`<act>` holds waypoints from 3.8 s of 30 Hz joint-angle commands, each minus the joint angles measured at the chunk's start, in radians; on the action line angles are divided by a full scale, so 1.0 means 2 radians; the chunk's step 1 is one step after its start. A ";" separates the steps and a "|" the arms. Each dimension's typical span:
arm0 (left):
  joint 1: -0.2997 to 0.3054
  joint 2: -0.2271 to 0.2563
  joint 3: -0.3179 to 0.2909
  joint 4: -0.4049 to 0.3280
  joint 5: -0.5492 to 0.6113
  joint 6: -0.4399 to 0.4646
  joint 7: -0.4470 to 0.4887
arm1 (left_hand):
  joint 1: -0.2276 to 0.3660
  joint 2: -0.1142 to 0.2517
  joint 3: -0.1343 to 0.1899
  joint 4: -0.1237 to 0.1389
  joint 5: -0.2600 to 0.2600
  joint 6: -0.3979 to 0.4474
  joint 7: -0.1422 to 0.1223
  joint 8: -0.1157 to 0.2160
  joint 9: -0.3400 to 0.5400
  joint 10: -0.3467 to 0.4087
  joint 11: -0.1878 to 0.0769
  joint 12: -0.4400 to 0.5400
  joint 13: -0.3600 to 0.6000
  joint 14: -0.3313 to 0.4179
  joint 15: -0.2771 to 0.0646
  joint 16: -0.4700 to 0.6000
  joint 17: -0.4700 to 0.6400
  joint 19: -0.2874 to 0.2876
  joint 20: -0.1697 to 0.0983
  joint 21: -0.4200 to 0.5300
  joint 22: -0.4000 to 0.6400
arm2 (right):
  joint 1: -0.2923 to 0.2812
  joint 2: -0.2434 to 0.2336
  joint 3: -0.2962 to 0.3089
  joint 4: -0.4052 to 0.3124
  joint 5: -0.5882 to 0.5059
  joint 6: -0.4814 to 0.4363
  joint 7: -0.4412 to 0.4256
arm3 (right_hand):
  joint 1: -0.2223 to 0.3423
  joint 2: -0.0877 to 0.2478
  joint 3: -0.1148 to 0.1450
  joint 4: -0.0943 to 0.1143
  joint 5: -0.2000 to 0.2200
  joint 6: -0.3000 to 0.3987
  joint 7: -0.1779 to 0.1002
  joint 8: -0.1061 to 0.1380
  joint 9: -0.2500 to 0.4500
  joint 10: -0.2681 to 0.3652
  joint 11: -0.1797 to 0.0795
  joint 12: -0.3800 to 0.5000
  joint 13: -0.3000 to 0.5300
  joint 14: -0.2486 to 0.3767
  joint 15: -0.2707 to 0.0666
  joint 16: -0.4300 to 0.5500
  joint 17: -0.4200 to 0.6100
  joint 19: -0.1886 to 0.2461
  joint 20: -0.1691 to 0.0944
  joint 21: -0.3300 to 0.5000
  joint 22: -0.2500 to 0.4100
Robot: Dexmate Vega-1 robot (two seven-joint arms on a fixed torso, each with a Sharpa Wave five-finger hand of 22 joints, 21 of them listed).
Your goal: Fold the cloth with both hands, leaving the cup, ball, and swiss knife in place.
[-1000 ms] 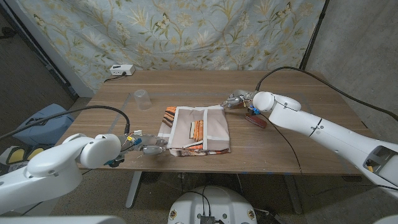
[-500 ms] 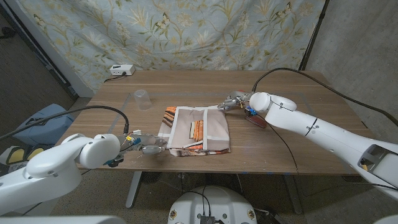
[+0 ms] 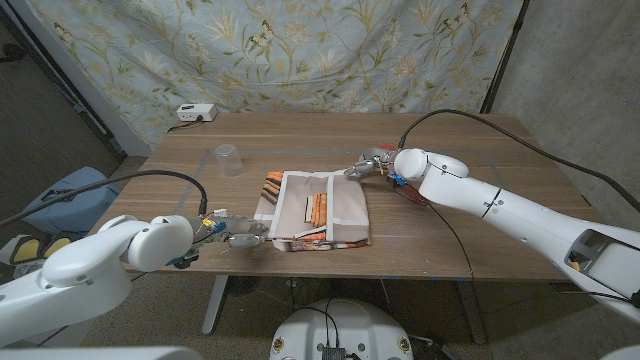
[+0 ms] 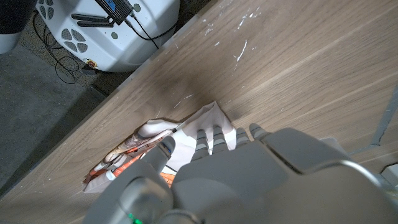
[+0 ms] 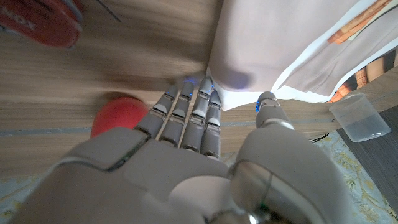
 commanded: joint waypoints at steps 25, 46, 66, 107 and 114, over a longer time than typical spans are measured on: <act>-0.003 -0.001 0.004 0.004 -0.006 -0.005 0.002 | 0.012 -0.001 0.007 -0.008 0.000 0.008 -0.009 -0.001 0.002 -0.003 -0.004 -0.002 0.001 -0.019 0.000 -0.001 0.001 -0.058 -0.004 0.003 0.001 | -0.013 0.027 -0.009 0.002 -0.041 -0.007 -0.060 | 0.115 -0.010 -0.007 -0.007 0.009 0.166 -0.034 0.058 0.033 0.154 -0.070 0.161 0.096 0.150 -0.088 0.094 0.076 0.073 -0.043 0.028 0.003; 0.001 -0.004 -0.001 0.008 -0.012 -0.009 0.004 | 0.016 -0.002 0.008 -0.012 -0.001 0.009 -0.011 -0.002 0.002 -0.004 -0.004 -0.003 0.001 -0.019 -0.001 -0.001 0.001 -0.058 -0.005 0.003 0.000 | -0.002 0.038 -0.019 0.001 -0.055 -0.017 -0.057 | 0.230 -0.006 0.019 -0.015 0.012 0.208 -0.042 0.078 0.035 0.187 -0.082 0.184 0.102 0.194 -0.096 0.102 0.098 0.091 -0.063 0.037 0.004; 0.004 -0.012 -0.006 0.008 -0.011 -0.009 0.006 | 0.020 -0.003 0.010 -0.017 -0.002 0.012 -0.012 -0.001 0.002 -0.004 -0.005 -0.003 0.001 -0.019 -0.001 0.000 0.001 -0.057 -0.005 0.003 0.000 | 0.013 0.041 -0.034 -0.031 -0.075 -0.046 -0.043 | 0.266 -0.008 0.020 -0.009 0.013 0.229 -0.039 0.089 0.033 0.196 -0.078 0.188 0.105 0.218 -0.097 0.104 0.111 0.094 -0.068 0.041 0.004; 0.012 -0.031 -0.019 0.010 0.000 -0.021 -0.002 | 0.030 -0.007 0.012 -0.030 -0.004 0.015 -0.015 -0.002 0.002 -0.004 -0.007 -0.003 0.001 -0.020 -0.003 0.000 0.001 -0.057 -0.006 0.002 0.000 | 0.069 0.067 -0.075 -0.048 -0.075 -0.084 0.012 | 0.299 -0.015 0.016 -0.005 0.016 0.242 -0.027 0.095 0.023 0.207 -0.066 0.190 0.104 0.253 -0.098 0.095 0.128 0.106 -0.060 0.049 0.004; 0.011 -0.033 -0.019 0.011 0.000 -0.026 -0.002 | 0.032 -0.007 0.012 -0.032 -0.004 0.015 -0.015 -0.002 0.002 -0.004 -0.007 -0.003 0.001 -0.020 -0.002 0.000 0.001 -0.057 -0.006 0.002 0.000 | 0.080 0.072 -0.080 -0.048 -0.073 -0.084 0.016 | 0.302 -0.015 0.016 -0.004 0.016 0.242 -0.025 0.095 0.021 0.207 -0.066 0.190 0.104 0.256 -0.098 0.093 0.130 0.109 -0.061 0.051 0.004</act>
